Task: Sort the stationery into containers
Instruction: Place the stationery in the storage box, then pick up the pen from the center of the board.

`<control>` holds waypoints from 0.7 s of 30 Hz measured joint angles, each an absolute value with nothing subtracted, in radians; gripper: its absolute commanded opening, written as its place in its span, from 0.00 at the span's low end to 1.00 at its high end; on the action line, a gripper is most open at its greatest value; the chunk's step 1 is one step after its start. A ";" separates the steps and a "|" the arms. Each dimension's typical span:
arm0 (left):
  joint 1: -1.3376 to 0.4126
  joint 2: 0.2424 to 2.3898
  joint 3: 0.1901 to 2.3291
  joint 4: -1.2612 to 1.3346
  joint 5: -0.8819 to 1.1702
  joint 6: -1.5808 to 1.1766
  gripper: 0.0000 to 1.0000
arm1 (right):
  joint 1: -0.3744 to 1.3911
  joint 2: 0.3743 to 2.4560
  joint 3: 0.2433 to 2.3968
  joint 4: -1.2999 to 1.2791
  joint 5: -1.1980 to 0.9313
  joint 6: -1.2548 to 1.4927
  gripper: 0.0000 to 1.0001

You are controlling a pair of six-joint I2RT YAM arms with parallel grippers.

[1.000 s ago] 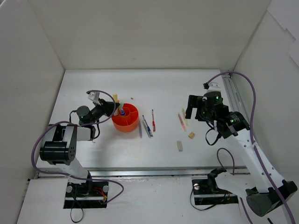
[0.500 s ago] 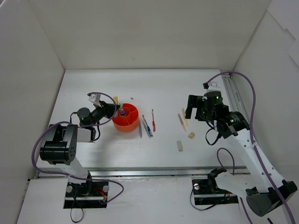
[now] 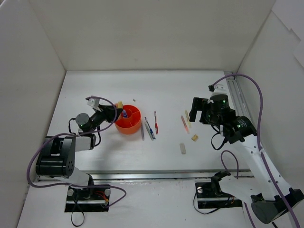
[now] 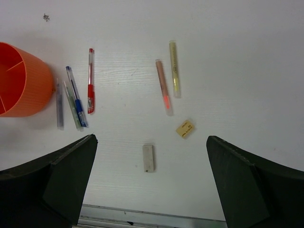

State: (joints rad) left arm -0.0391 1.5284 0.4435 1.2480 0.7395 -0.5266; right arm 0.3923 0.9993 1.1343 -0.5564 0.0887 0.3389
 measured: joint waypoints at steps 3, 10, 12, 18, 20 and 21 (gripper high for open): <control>-0.039 1.476 0.431 1.248 0.730 -0.523 0.69 | 0.392 0.993 1.127 -0.556 0.080 0.339 0.98; -0.044 1.182 0.435 1.095 0.681 -0.478 0.99 | 0.392 0.989 1.099 -0.552 0.070 0.339 0.98; -0.067 1.040 0.503 0.867 0.595 -0.438 0.99 | 0.392 0.989 1.086 -0.551 0.071 0.339 0.98; -0.128 0.764 0.784 0.239 0.227 -0.402 0.99 | 0.386 1.004 1.058 -0.547 0.091 0.360 0.98; -0.128 0.731 0.841 0.083 0.154 -0.410 0.99 | 0.385 1.037 1.054 -0.547 0.092 0.369 0.98; -0.128 0.715 0.859 0.014 0.126 -0.416 0.99 | 0.385 1.062 1.054 -0.545 0.092 0.371 0.98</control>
State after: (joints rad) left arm -0.1284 0.7147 0.8585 0.0143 0.1265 -0.4160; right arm 0.3847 1.0622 1.0542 -0.5446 0.0917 0.3714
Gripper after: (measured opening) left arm 0.994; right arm 0.979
